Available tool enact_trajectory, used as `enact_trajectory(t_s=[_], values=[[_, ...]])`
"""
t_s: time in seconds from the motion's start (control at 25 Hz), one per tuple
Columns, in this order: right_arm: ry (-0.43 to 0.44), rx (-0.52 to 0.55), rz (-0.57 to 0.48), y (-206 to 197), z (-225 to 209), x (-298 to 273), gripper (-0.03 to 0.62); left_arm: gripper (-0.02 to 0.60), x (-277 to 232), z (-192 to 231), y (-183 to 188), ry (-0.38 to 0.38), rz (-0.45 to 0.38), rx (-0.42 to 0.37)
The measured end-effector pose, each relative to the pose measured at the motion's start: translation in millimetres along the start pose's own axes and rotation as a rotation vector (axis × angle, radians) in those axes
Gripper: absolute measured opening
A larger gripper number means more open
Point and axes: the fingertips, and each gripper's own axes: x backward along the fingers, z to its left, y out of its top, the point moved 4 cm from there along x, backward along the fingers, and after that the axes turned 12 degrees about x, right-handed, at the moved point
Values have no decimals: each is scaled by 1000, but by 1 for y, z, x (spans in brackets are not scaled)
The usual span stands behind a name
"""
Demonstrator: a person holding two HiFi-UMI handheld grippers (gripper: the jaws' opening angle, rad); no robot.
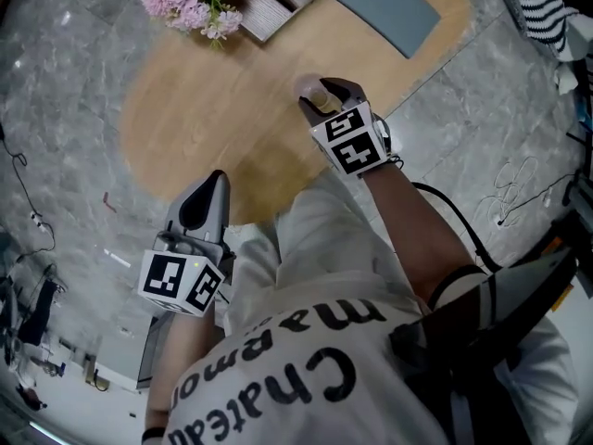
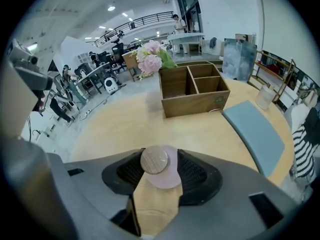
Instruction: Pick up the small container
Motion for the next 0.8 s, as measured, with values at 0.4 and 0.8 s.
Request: enact_trajectory(t_s=[0.4,0.8], values=[[-100,103,-9,4,5,5,140,14,27,-6,1,14,-16,-39],[-98,8,13,3,4,7,138,14,45,-10,5,29,-69,-59]])
